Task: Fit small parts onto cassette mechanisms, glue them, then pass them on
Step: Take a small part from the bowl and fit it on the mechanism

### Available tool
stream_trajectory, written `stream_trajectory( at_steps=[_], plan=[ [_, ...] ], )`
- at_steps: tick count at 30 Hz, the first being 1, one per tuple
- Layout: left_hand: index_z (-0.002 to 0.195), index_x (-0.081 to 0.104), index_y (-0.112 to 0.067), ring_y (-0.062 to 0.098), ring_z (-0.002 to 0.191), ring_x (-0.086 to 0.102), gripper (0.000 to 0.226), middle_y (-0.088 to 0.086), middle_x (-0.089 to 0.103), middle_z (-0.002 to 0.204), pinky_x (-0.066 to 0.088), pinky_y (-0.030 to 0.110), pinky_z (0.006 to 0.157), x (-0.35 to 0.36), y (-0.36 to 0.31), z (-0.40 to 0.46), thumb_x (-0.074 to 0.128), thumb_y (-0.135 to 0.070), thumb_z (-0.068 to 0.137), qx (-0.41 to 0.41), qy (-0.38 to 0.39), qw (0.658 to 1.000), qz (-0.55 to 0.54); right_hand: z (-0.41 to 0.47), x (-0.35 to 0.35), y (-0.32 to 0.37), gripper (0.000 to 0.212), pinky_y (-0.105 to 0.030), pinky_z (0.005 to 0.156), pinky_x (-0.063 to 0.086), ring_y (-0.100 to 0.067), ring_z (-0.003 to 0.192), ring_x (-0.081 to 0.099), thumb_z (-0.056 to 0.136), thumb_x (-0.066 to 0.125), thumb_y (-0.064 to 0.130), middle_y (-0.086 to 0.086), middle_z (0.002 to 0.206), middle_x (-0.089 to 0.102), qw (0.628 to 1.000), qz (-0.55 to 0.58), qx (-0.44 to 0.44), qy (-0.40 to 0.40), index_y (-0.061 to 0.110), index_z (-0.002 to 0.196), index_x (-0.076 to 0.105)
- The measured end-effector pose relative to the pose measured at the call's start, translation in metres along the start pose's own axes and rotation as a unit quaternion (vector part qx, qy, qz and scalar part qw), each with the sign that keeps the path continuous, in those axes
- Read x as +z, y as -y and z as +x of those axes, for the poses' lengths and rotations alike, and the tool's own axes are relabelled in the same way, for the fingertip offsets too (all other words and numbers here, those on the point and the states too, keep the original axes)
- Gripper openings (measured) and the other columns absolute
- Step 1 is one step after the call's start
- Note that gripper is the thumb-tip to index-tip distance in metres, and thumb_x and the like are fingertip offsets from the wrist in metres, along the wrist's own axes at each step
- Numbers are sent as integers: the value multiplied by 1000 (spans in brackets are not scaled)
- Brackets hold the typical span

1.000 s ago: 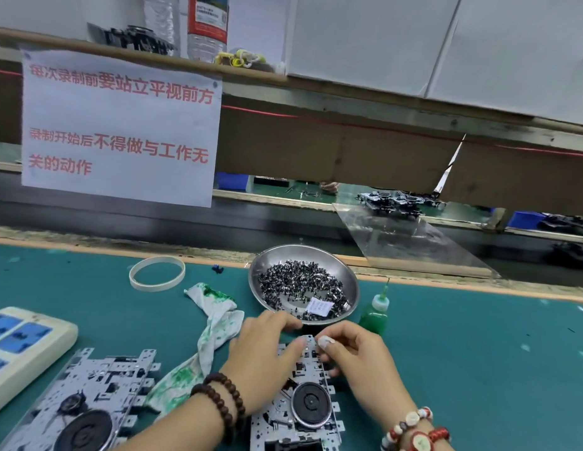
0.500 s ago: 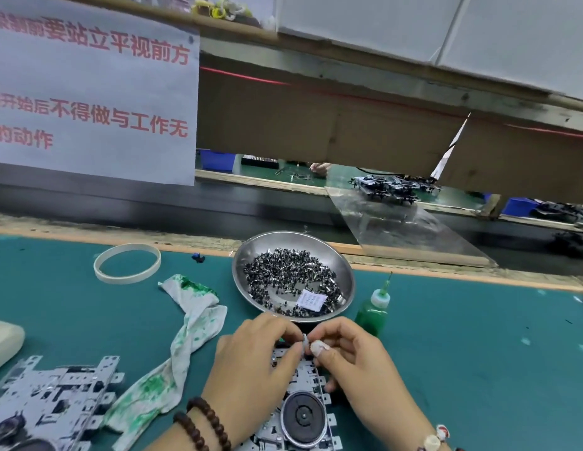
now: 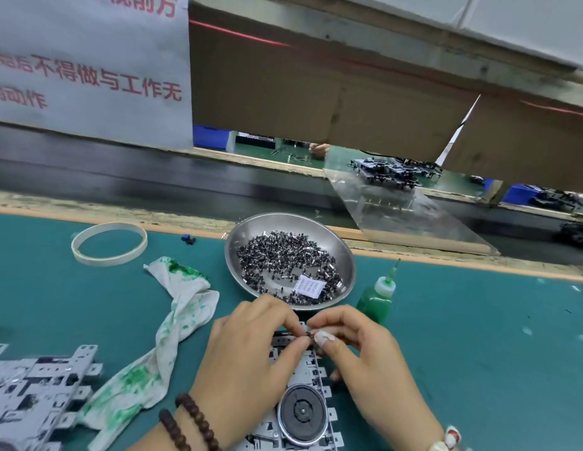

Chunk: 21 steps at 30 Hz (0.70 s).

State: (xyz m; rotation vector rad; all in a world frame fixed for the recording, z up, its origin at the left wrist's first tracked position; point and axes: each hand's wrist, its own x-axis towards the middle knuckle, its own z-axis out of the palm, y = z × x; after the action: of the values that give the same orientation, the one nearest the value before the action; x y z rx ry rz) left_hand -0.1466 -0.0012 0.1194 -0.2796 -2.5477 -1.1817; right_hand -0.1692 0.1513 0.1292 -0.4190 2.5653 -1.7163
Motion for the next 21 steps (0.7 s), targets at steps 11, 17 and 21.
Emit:
stream_trajectory(
  at_steps=[11,17,21],
  plan=[
    [70,50,-38,-3,98,49,20,-22,51,94,40,38,92,4,5,1,61,-28,84,-31,-2,998,-58,-1,-6,1,24,-16,68,45,0,82,60,83,66,15,23,85,67,993,-105,-40,21,38,82,69],
    [70,47,-39,0,99,48,22,-21,50,95,39,40,93,4,4,1,59,-28,86,-27,7,998,-55,-1,-7,3,15,-7,69,45,2,77,62,78,70,19,21,79,69,994,-101,-46,11,34,78,71],
    [71,43,-43,0,99,48,26,-21,50,96,39,40,93,3,2,1,57,-29,87,-4,4,999,-33,-1,-5,5,16,-6,67,44,2,72,63,77,72,13,15,75,71,997,-66,-45,6,29,76,69]
  ],
)
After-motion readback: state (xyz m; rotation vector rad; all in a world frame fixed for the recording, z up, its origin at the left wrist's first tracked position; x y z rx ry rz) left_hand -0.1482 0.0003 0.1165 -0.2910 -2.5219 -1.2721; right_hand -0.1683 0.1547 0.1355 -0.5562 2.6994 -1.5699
